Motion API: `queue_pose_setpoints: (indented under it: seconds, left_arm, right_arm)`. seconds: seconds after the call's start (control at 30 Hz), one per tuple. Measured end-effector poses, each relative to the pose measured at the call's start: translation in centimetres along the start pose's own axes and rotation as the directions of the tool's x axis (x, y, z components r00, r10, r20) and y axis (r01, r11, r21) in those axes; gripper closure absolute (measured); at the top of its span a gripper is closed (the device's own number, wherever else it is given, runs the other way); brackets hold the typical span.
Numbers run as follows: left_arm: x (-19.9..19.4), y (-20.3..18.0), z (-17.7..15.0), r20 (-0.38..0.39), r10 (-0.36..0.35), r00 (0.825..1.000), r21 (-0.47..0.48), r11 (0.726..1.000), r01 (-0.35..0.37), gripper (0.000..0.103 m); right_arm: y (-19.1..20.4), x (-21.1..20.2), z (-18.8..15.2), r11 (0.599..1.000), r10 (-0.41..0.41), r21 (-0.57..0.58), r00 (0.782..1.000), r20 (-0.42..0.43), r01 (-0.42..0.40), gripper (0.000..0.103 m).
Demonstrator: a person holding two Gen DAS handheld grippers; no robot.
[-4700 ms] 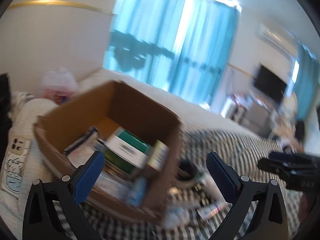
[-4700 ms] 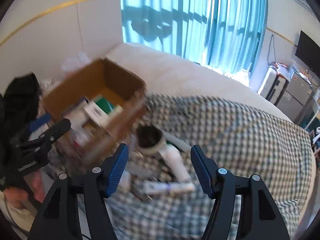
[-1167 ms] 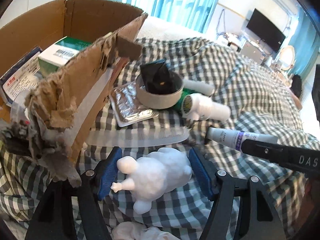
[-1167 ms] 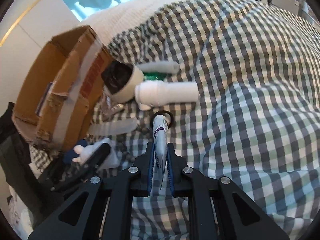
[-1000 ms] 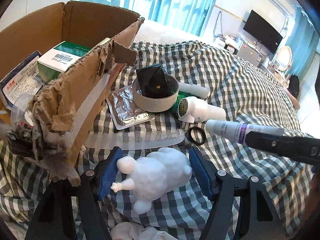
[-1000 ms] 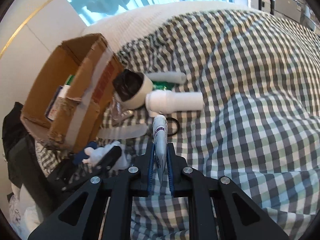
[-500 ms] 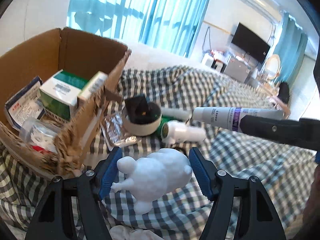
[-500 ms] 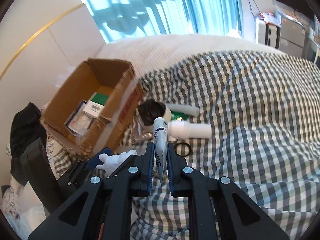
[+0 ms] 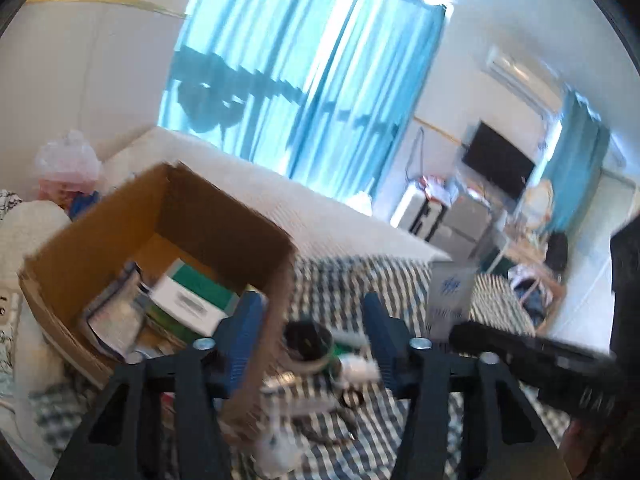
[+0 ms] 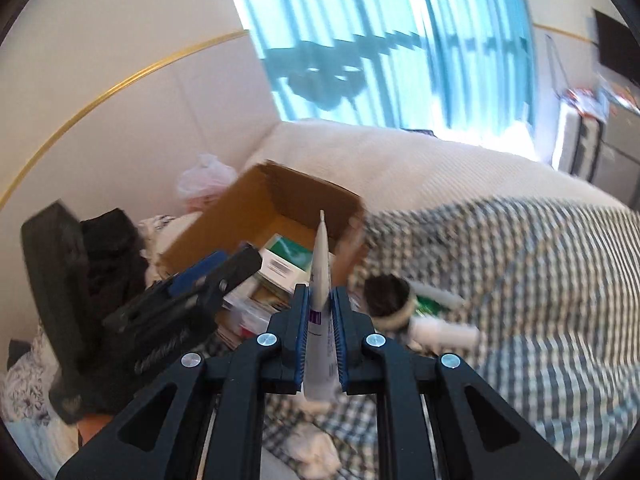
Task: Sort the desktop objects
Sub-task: 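Carry the foam figure and toothpaste tube into the cardboard box and release, then grasp the white tube bottle with the left gripper while the right grasps the hair dryer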
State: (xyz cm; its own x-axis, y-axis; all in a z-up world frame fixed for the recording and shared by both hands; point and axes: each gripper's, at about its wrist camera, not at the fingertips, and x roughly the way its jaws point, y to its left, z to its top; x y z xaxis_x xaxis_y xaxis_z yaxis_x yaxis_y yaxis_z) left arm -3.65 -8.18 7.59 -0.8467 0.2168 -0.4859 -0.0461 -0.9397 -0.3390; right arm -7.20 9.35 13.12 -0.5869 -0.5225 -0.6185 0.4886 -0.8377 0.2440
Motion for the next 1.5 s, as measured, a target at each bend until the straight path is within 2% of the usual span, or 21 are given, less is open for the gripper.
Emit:
queue_pose_setpoints:
  seconds: [0.03,0.1,0.23,0.33,0.37,0.4,0.47,0.5,0.53,0.63,0.7,0.77,0.8,0.9,1.07,1.1,1.17,1.27,1.33,1.4,1.5]
  left_arm:
    - [0.3,1.0,0.9,-0.007,0.014,1.000,-0.003,1.000,-0.014,0.064]
    - [0.6,2.8,1.7,-0.011,0.032,0.999,-0.014,0.999,-0.032,0.064]
    - [1.5,6.9,2.0,-0.027,0.048,0.998,-0.100,0.994,-0.050,0.064]
    - [2.6,9.1,1.9,-0.060,0.097,0.993,-0.119,0.987,-0.104,0.063]
    - [2.9,9.6,1.9,-0.065,0.114,0.991,-0.117,0.986,-0.122,0.063]
    - [3.1,9.9,1.8,-0.071,0.130,0.989,-0.112,0.984,-0.138,0.058]
    - [3.5,10.1,1.6,-0.081,0.157,0.984,-0.096,0.982,-0.164,0.038]
    - [3.6,10.0,1.5,-0.084,0.163,0.983,-0.086,0.982,-0.170,0.027]
    - [3.5,9.8,1.3,-0.072,0.168,0.983,-0.078,0.982,-0.174,0.024]
    - [3.0,8.6,0.9,-0.051,0.167,0.985,-0.034,0.985,-0.168,0.022]
    - [2.8,7.3,0.6,-0.040,0.148,0.988,0.012,0.989,-0.148,0.021]
    - [2.5,5.4,-0.3,-0.042,0.118,0.992,0.064,0.991,-0.115,0.015]
    - [2.3,4.2,-0.9,-0.052,0.103,0.993,0.093,0.991,-0.098,0.010]
    - [2.6,0.5,-3.2,-0.109,0.052,0.993,0.191,0.981,-0.030,0.010]
    - [4.2,-4.7,-8.2,-0.209,-0.015,0.978,0.303,0.950,0.079,0.010]
    - [4.8,-5.2,-9.1,-0.240,-0.051,0.969,0.308,0.943,0.126,0.010]
    - [6.3,-5.9,-10.6,-0.304,-0.050,0.951,0.326,0.933,0.153,0.010]
    - [8.8,-6.2,-12.4,-0.358,0.040,0.933,0.394,0.912,0.112,0.015]
    - [10.7,-6.0,-13.6,-0.412,0.091,0.907,0.412,0.906,0.097,0.027]
    - [12.3,-5.4,-14.2,-0.459,0.116,0.881,0.400,0.912,0.089,0.034]
    - [14.1,-4.0,-15.0,-0.510,0.162,0.845,0.373,0.927,0.048,0.036]
  right_arm:
    - [0.9,0.6,0.5,1.000,0.007,-0.018,1.000,0.003,-0.007,0.092]
    - [2.3,2.4,1.2,0.999,0.008,-0.040,1.000,0.000,-0.008,0.092]
    - [3.6,6.0,1.7,0.999,0.039,-0.015,0.999,-0.036,-0.040,0.092]
    - [3.9,8.4,1.6,1.000,0.021,-0.004,0.998,-0.056,-0.021,0.092]
    - [3.6,9.0,1.5,1.000,0.019,0.008,0.997,-0.069,-0.018,0.087]
    - [3.2,9.5,1.5,0.999,0.021,0.030,0.997,-0.077,-0.019,0.083]
    - [2.1,9.6,1.2,0.997,0.026,0.075,0.996,-0.083,-0.020,0.067]
    - [1.6,9.4,1.2,0.996,0.022,0.084,0.996,-0.084,-0.015,0.067]
    - [1.1,8.8,1.1,0.996,0.010,0.089,0.997,-0.080,-0.003,0.066]
    - [-0.8,6.2,0.9,0.995,-0.060,0.079,0.997,-0.058,0.065,0.052]
    - [-2.0,4.3,0.2,0.992,-0.109,0.052,0.992,-0.062,0.113,0.051]
    - [-3.3,2.6,-1.0,0.984,-0.175,0.001,0.981,-0.079,0.176,0.051]
    - [-3.8,1.8,-1.9,0.977,-0.214,-0.032,0.973,-0.086,0.212,0.051]
    - [-5.8,-0.7,-4.7,0.951,-0.301,-0.099,0.949,-0.090,0.292,0.051]
    - [-9.7,-2.4,-7.0,0.949,-0.313,-0.081,0.941,-0.130,0.304,0.051]
    - [-10.5,-2.4,-7.1,0.952,-0.305,-0.076,0.943,-0.135,0.297,0.051]
    - [-11.4,-2.3,-7.2,0.956,-0.290,-0.083,0.947,-0.140,0.281,0.051]
    - [-12.2,-1.8,-7.1,0.962,-0.267,-0.106,0.954,-0.140,0.253,0.051]
    - [-12.6,-0.8,-7.0,0.965,-0.251,-0.121,0.957,-0.149,0.234,0.051]
    - [-12.8,0.2,-7.1,0.967,-0.238,-0.135,0.957,-0.164,0.217,0.051]
    - [-13.4,2.3,-7.5,0.969,-0.223,-0.157,0.951,-0.214,0.192,0.051]
